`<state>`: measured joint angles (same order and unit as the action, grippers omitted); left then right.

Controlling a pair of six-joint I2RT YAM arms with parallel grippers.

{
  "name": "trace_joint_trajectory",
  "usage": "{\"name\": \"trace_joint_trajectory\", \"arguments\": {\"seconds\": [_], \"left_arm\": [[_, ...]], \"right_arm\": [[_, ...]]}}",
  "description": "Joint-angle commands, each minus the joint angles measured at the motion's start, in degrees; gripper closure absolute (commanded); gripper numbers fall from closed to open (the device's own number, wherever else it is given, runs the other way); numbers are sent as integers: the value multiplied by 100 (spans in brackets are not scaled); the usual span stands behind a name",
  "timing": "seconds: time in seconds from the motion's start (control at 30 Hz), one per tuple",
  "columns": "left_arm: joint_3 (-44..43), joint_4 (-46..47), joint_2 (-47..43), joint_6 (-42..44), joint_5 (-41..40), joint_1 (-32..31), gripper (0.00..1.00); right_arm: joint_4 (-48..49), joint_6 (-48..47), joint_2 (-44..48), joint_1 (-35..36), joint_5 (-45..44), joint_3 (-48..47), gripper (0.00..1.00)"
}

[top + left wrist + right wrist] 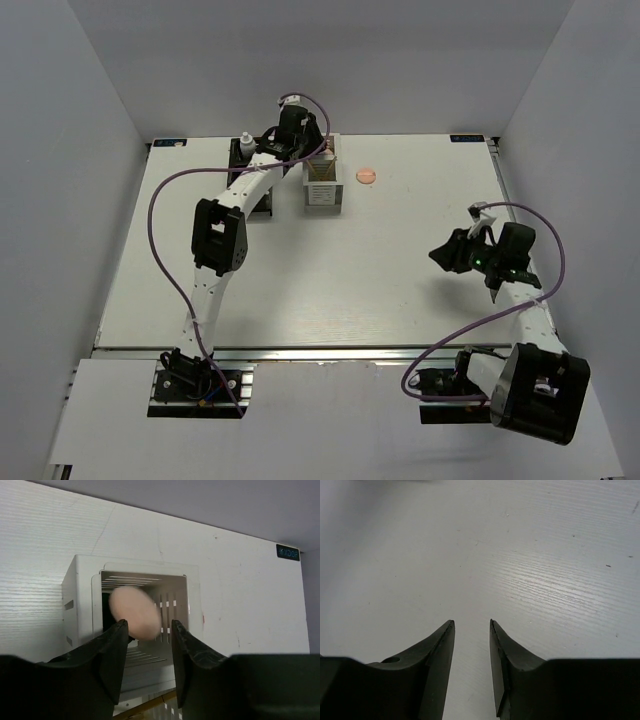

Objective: Organize the makeup

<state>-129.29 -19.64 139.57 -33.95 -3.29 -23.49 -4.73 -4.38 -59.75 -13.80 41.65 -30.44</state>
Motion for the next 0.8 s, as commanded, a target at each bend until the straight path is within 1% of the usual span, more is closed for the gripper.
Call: {"name": "trace_joint_trajectory", "arguments": {"seconds": [0.0,0.03,0.07,0.1,0.13,0.2,0.23,0.27,0.3,0.33,0.37,0.4,0.43,0.47,0.5,0.53,0.57,0.6,0.63,0.67,0.7,0.73,0.77], "left_arm": [[-78,109,-500,-32,100,-7,50],[-87,179,-553,-50,135,2,47],[-87,206,-606,-59,179,-7,44],[-87,241,-763,-59,249,-7,43],[-78,259,-851,-67,276,2,41],[-8,311,-1158,-50,451,-7,37],[157,355,-1299,20,556,2,35],[289,399,-1457,55,653,-7,33],[456,434,-1624,108,724,-7,29],[658,548,-2017,187,855,-7,28],[1191,618,-2256,222,917,2,27],[1527,715,-2511,301,979,2,24],[2244,916,-3053,337,1075,11,23],[2642,1005,-3345,398,1085,19,20],[3046,1154,-3635,433,1094,28,20],[3433,1216,-4239,460,1067,46,20],[4194,1260,-4549,495,1041,63,20],[4550,1261,-4840,539,1015,89,18],[4875,1243,-5417,556,936,116,18],[5479,1200,-5692,574,883,151,18],[5755,1069,-5973,618,804,169,15],[6019,1015,-6237,609,603,178,15],[6282,980,-6753,618,497,204,14]], "right_arm": [[560,-28,-203,482,-164,-84,60],[744,-19,-335,675,-601,-164,60],[824,-1,-640,1156,-892,-269,60],[920,16,-818,1352,-1130,-400,60],[1235,225,-1019,1554,-1307,-663,59],[1518,560,-1669,1793,-1667,-1032,58],[1563,744,-1950,1863,-1956,-1609,57],[1528,859,-2562,2003,-2168,-1971,55],[1458,999,-2899,2074,-2379,-2366,54],[1336,1149,-3268,2136,-2833,-2797,51],[821,1394,-4020,2275,-3046,-3837,50],[520,1448,-4410,2346,-3162,-4421,48],[126,1484,-5232,2469,-3267,-5019,43],[-609,1580,-5658,2522,-3312,-6234,41],[-895,1616,-6019,2584,-3391,-6777,39],[-976,1651,-6501,2697,-3400,-7139,38],[-655,1503,-6575,2760,-3444,-7221,38],[-504,1458,-6620,2838,-3514,-7213,37],[-441,1466,-6751,2944,-3488,-7257,37],[-450,1484,-6865,2980,-3488,-7379,37],[-424,1519,-7023,3058,-3671,-7624,37],[-328,1502,-7077,3102,-3760,-7696,37],[-222,1493,-7121,3103,-3830,-7723,36]]}}
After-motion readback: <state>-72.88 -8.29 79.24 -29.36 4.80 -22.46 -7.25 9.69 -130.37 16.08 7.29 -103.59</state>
